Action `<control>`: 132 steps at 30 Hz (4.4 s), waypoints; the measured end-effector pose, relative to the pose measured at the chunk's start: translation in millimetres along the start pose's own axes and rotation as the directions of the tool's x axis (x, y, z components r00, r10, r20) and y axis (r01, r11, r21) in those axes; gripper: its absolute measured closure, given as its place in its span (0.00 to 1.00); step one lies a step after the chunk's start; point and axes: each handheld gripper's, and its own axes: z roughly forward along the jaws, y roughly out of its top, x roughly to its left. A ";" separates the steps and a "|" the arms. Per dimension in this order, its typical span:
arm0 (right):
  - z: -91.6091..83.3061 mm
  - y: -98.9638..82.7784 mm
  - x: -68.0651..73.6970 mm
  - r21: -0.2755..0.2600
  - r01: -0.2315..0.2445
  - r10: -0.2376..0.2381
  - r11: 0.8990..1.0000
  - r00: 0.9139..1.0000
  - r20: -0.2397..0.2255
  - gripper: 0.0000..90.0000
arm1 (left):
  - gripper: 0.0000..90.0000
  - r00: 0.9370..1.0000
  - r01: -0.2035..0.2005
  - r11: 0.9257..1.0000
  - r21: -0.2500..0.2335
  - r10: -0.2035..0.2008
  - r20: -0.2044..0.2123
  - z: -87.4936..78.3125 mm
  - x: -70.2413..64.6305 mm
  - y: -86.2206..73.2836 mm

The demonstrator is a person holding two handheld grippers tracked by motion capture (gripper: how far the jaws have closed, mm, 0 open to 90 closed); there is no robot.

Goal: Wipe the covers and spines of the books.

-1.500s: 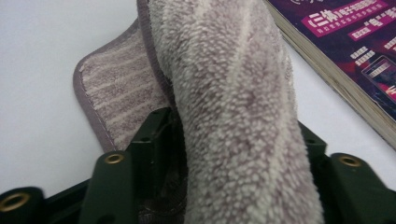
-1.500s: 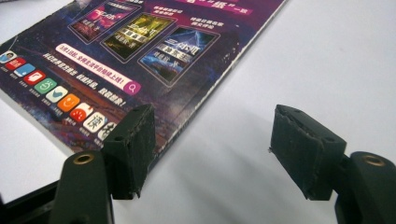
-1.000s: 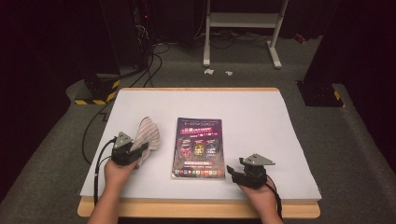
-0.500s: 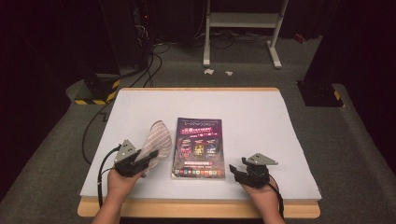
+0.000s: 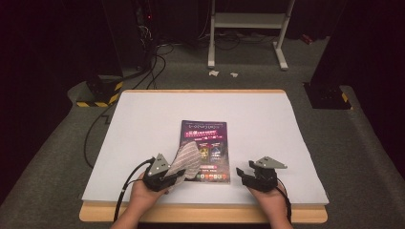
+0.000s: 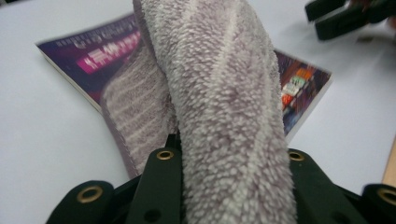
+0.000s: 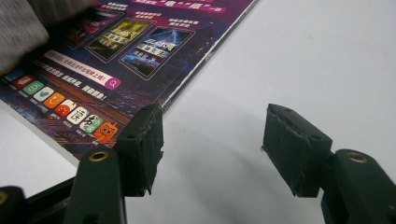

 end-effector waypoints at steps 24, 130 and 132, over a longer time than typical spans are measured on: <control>-10.2 -5.9 -20.7 -0.018 -0.009 0.010 1.000 0.997 0.074 0.40 | 0.79 0.994 -0.010 0.997 0.073 0.002 0.113 65.6 -38.9 32.6; -18.6 -8.4 -30.5 -0.060 -0.010 0.018 0.998 0.991 0.134 0.38 | 0.79 0.999 0.041 0.995 0.090 -0.039 -0.021 28.0 -4.0 5.3; -18.5 -8.5 -30.5 -0.061 -0.010 0.019 0.998 0.991 0.134 0.38 | 0.79 0.998 0.045 0.995 0.093 -0.041 -0.043 21.4 3.2 2.0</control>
